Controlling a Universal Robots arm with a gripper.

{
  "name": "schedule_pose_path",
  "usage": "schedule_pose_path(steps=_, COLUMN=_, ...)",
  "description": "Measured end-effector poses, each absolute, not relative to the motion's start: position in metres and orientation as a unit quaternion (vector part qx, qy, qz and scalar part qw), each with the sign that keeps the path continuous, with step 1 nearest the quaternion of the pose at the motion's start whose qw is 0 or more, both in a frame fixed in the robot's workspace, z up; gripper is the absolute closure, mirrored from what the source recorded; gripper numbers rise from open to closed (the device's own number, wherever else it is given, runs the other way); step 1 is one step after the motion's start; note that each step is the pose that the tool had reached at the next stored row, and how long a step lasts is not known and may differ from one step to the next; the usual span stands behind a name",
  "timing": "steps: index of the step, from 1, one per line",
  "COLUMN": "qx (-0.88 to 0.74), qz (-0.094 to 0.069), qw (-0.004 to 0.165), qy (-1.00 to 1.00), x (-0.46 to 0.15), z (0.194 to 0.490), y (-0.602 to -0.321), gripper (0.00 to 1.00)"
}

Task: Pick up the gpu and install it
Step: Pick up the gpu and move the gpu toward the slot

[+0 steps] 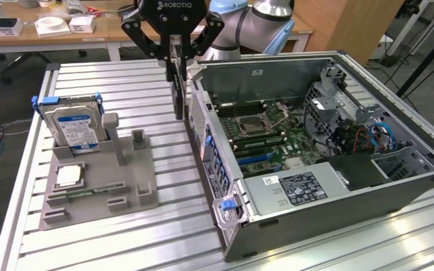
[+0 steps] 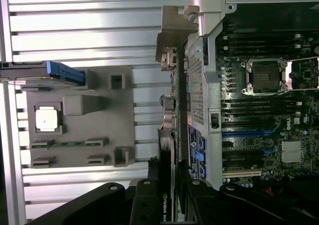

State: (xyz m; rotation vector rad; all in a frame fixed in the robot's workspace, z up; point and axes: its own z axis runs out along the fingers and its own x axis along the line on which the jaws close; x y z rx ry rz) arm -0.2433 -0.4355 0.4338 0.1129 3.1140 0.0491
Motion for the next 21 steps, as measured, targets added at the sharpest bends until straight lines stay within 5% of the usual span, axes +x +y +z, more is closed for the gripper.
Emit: schedule_pose_path(steps=21, qx=0.036, qz=0.016, qw=0.013, qy=0.999, x=-0.229, z=0.434, y=-0.436, gripper=0.74)
